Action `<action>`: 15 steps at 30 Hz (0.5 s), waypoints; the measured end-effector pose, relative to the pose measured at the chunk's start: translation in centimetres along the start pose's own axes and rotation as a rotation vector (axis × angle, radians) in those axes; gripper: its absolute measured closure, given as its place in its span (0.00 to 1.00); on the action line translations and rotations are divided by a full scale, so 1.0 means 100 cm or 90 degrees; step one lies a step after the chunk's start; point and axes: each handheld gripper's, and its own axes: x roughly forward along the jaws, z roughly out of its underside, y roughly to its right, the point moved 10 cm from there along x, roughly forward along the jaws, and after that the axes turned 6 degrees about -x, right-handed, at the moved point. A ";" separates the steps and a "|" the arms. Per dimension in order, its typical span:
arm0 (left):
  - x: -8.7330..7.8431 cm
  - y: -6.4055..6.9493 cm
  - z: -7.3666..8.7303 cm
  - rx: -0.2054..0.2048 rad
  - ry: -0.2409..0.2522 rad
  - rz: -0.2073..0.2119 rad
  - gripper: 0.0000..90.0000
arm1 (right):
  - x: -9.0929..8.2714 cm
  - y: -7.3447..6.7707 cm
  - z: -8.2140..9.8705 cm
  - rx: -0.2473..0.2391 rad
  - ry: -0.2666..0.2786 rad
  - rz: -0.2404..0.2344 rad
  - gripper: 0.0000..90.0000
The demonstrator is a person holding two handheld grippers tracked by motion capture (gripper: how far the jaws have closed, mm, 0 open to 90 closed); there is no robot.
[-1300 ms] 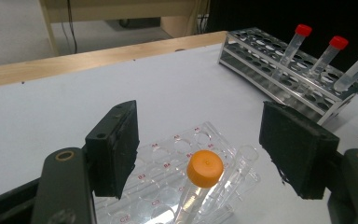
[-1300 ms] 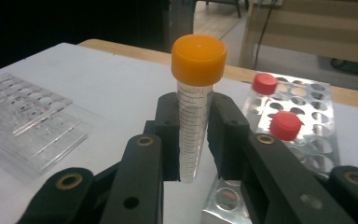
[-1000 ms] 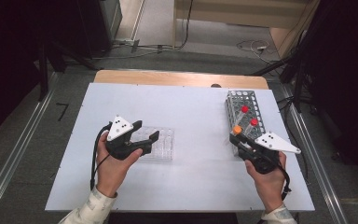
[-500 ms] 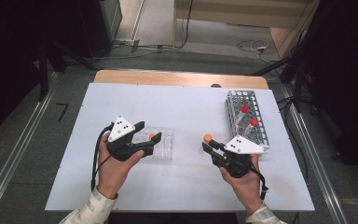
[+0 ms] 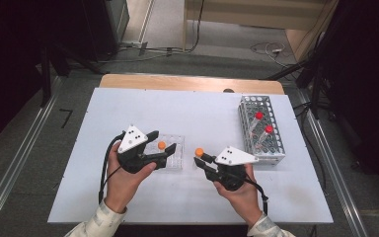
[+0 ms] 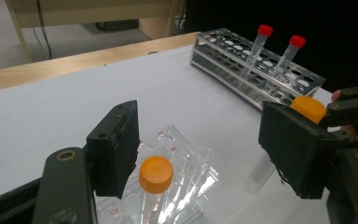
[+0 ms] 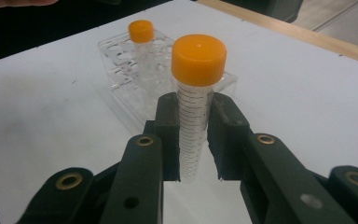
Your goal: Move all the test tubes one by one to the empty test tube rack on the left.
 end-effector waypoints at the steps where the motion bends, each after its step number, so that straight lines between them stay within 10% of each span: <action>1: 0.000 0.002 0.000 0.000 -0.001 0.004 0.34 | 0.002 -0.003 0.000 -0.002 -0.002 -0.004 0.80; 15: 0.006 0.037 0.012 0.040 -0.041 0.078 0.45 | 0.021 -0.026 -0.006 -0.015 -0.014 -0.041 0.80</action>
